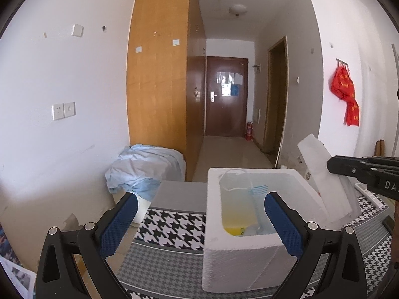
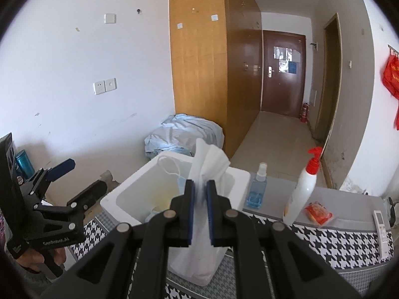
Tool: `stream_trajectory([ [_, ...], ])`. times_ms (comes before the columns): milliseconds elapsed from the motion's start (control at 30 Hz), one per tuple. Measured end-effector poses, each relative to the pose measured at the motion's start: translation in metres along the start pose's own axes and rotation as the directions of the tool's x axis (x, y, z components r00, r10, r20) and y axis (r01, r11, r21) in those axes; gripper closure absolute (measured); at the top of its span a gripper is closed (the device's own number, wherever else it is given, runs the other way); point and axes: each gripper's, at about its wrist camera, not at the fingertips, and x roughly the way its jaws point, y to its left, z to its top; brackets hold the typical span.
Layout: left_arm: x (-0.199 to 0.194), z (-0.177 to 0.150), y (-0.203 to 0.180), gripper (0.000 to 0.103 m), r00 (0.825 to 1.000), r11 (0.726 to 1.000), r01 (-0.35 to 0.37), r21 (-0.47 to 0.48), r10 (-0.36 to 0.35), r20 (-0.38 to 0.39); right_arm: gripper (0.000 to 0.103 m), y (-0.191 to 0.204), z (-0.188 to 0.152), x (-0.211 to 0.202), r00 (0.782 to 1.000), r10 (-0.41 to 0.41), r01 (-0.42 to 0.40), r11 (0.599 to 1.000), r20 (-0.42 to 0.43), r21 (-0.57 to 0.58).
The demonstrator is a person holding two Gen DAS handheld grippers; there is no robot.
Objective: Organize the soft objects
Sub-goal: 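Carry the white tissue pack with the right gripper over the foam box, then open the right gripper to drop the tissue pack into the box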
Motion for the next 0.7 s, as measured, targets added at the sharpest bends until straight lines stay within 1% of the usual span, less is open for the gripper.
stream_trajectory([
  [467, -0.019, -0.002, 0.019, 0.001, 0.998, 0.998, -0.052, -0.022, 0.052, 0.021, 0.091, 0.015, 0.008, 0.016, 0.999, 0.04, -0.041, 0.999, -0.015, -0.022],
  [633, -0.024, -0.004, 0.023, 0.001, 0.998, 0.998, -0.062, -0.024, 0.062, 0.028, 0.09, 0.015, 0.008, 0.025, 0.999, 0.041, -0.041, 0.999, -0.034, -0.012],
  [700, -0.025, -0.004, 0.024, 0.001, 0.997, 0.998, -0.064, -0.028, 0.065, 0.028, 0.09, 0.017, 0.009, 0.028, 0.998, 0.038, -0.039, 0.999, -0.052, -0.026],
])
